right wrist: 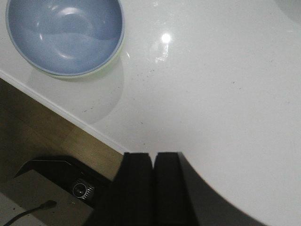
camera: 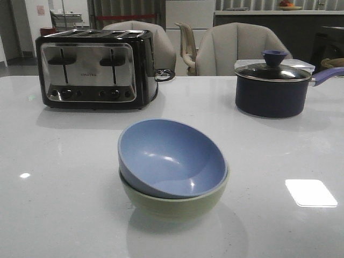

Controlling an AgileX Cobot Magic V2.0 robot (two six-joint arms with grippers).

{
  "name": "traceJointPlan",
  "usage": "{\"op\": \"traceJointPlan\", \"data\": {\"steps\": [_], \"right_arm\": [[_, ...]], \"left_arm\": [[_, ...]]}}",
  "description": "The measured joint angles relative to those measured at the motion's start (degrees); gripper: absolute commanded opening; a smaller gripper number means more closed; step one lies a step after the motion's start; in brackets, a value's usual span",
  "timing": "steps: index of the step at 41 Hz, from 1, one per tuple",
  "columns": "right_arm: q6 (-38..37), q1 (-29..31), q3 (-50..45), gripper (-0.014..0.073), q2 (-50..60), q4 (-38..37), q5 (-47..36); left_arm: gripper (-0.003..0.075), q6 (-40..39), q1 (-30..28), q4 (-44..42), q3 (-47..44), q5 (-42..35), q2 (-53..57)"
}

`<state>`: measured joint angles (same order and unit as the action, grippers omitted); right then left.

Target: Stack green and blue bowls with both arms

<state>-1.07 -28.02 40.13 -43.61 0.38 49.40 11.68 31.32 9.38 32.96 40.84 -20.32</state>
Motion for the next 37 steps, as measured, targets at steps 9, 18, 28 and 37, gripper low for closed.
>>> {"op": "traceJointPlan", "data": {"steps": [9,18,28,37], "right_arm": [[0.0,0.0,0.0,0.0034,0.0,0.0,0.1],[0.0,0.0,0.0,0.0034,0.0,0.0,0.1],[0.0,0.0,0.0,0.0034,0.0,0.0,0.1],[0.0,0.0,0.0,0.0034,0.0,0.0,0.2]], "left_arm": [[0.0101,0.0,-13.3,-2.5,-11.8,-6.8,11.4],[0.0101,-0.5,-24.1,-2.7,-23.4,-16.1,19.6],[0.0101,-9.6,-25.3,-9.7,-33.3,-28.2,20.6],[0.0101,-10.4,-25.3,-10.4,-33.3,-36.2,20.6]]}}
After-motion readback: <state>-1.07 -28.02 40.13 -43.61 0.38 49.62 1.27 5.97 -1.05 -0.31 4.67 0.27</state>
